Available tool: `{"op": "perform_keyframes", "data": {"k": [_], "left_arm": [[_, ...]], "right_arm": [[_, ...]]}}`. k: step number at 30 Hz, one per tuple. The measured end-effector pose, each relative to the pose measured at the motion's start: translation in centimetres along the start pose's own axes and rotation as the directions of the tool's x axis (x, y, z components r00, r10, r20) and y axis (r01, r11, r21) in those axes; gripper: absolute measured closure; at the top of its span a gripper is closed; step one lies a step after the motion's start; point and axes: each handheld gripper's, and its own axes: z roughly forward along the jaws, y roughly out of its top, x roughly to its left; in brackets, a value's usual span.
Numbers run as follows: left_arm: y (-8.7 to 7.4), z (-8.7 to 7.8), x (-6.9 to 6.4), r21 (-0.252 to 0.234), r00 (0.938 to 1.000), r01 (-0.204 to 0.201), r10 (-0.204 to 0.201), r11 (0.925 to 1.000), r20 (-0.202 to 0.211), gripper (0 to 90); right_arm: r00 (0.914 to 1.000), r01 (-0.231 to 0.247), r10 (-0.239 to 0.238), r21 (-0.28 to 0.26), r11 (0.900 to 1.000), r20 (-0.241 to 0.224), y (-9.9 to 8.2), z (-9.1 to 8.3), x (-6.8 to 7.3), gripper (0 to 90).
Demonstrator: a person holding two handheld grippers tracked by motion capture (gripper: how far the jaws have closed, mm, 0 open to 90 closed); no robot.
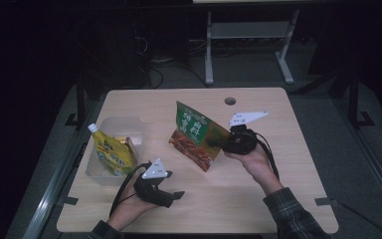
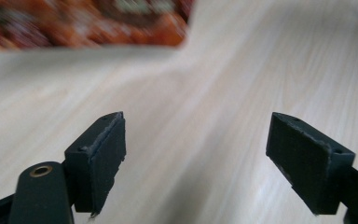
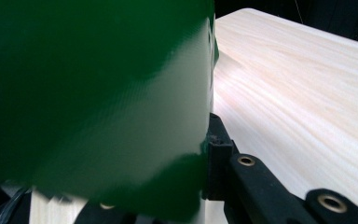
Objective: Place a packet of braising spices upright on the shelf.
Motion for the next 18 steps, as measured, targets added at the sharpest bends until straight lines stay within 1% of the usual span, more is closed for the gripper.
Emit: {"op": "perform_keyframes", "data": {"k": [1,3,4,5,7,8,10,11,12,15,16,17,18], "left_arm": [[-0.3,0.0,-0.2,0.004,0.9999,0.009,-0.009,1.0000,0.005,17.9],[-0.6,-0.1,-0.3,0.021,1.0000,0.000,0.000,0.9998,0.009,17.7],[-0.8,0.0,-0.4,0.017,0.9998,0.015,-0.015,0.9997,0.014,17.7],[-1.0,-0.1,-0.4,0.020,0.9998,0.005,-0.005,0.9998,0.017,17.5],[-1.3,-0.1,-0.5,0.017,0.9996,0.015,-0.015,0.9997,0.023,17.4],[-1.4,-0.1,-0.5,0.026,0.9996,0.008,-0.008,0.9996,0.025,17.4],[-1.5,0.2,-0.6,0.028,0.9995,0.009,-0.010,0.9996,0.031,17.4],[-1.6,0.2,-0.6,0.029,0.9994,0.002,-0.003,0.9996,0.036,17.4],[-1.5,0.4,-0.7,0.029,0.9991,0.007,-0.008,0.9996,0.041,17.4],[-1.5,0.5,-0.9,0.033,0.9989,-0.006,0.005,0.9994,0.047,17.4],[-1.5,0.5,-0.9,0.031,0.9988,-0.009,0.007,0.9995,0.049,17.4],[-1.5,0.5,-0.9,0.031,0.9986,-0.010,0.008,0.9995,0.052,17.4],[-1.5,0.5,-0.9,0.033,0.9984,-0.011,0.009,0.9994,0.056,17.4]], "right_arm": [[1.0000,0.002,-0.002,0.002,1.0000,0.003,0.4,0.2,0.0,89.8],[1.0000,0.007,-0.007,0.000,1.0000,0.004,1.9,1.1,0.1,89.8],[1.0000,0.007,-0.007,0.000,1.0000,0.004,1.9,1.1,0.1,89.8],[1.0000,0.008,-0.008,-0.002,1.0000,0.002,2.4,1.4,0.2,89.8],[0.9999,0.009,-0.009,-0.003,1.0000,-0.006,3.5,2.2,0.4,89.8],[0.9998,0.012,-0.012,-0.006,0.9999,-0.013,4.0,2.6,0.4,89.8],[0.9995,0.025,-0.025,-0.009,0.9996,-0.017,5.1,3.7,0.7,89.8],[0.9994,0.027,-0.027,-0.007,0.9996,-0.022,5.6,4.2,0.8,89.8],[0.9992,0.032,-0.032,-0.008,0.9995,-0.026,6.2,4.8,1.0,89.8],[0.9984,0.044,-0.044,-0.008,0.9990,-0.037,7.9,6.6,1.4,89.8],[0.9975,0.056,-0.056,-0.006,0.9984,-0.043,8.9,7.8,1.8,89.8],[0.9975,0.056,-0.056,-0.006,0.9984,-0.043,8.9,7.8,1.8,89.8],[0.9971,0.059,-0.060,-0.005,0.9982,-0.048,9.4,8.5,2.0,89.8]]}}
